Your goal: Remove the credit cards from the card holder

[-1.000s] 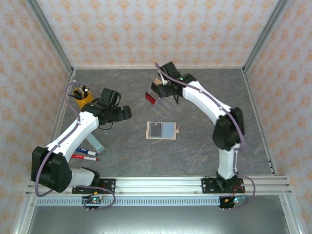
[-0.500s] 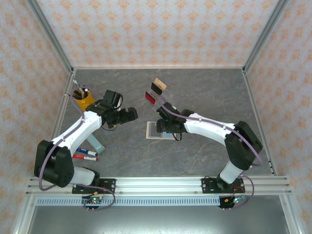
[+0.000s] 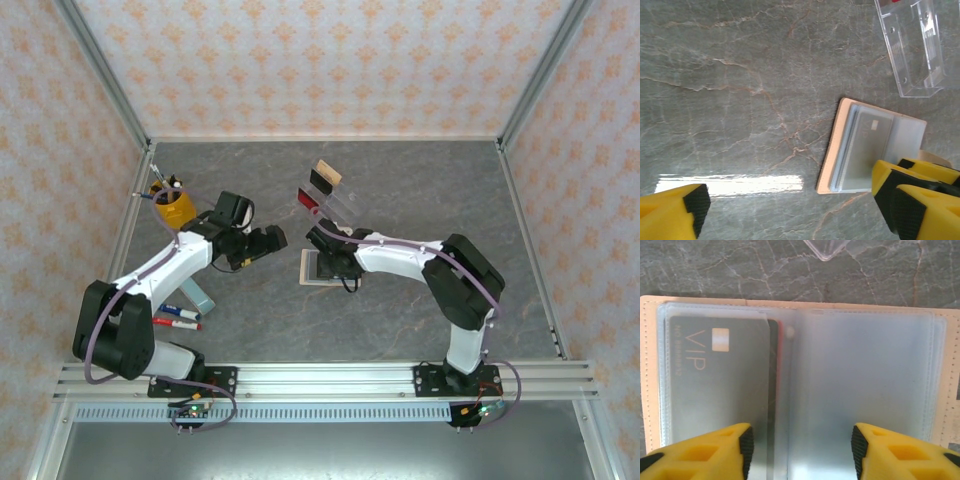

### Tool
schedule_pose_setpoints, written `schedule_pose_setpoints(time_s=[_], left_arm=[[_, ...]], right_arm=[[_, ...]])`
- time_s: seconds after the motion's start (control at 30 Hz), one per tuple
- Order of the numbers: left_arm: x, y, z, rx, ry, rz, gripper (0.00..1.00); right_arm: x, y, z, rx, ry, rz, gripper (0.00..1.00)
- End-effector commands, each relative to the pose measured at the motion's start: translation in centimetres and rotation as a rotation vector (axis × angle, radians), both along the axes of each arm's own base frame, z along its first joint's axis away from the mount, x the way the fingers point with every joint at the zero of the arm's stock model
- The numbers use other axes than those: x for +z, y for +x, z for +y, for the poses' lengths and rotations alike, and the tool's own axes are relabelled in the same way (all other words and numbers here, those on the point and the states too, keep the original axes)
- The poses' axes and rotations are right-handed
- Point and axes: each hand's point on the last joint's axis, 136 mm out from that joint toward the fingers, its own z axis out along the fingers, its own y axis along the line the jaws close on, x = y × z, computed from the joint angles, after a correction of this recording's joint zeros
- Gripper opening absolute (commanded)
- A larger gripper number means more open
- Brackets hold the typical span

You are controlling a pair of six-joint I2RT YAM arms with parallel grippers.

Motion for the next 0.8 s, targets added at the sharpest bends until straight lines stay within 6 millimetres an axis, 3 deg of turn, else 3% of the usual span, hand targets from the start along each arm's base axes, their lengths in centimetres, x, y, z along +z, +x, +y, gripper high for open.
schedule_pose_setpoints(time_s=[0.0,0.23,0.57,0.77], left_arm=[[-0.4,0.4,-1.1,-0.016,-0.057,0.005,0.9],[-0.8,0.6,-3.9,-0.098,-0.11,0.024,0.76],[-2.3,0.4,-9.3,-0.208,-0.184,0.061,0.43],[-3.3,0.8,-10.7,-0.233,-0.197,0.082,0.33]], right_arm=[[-1.0,0.0,-1.3,-0.045,-0.051,0.005,0.52],[-2.4,-0.6,-2.4,-0.073,-0.054,0.028,0.43],[-3.3,-1.2,-3.0,-0.091,-0.035,0.05,0.38],[-3.3,-1.3,-3.2,-0.098,-0.01,0.05,0.35]])
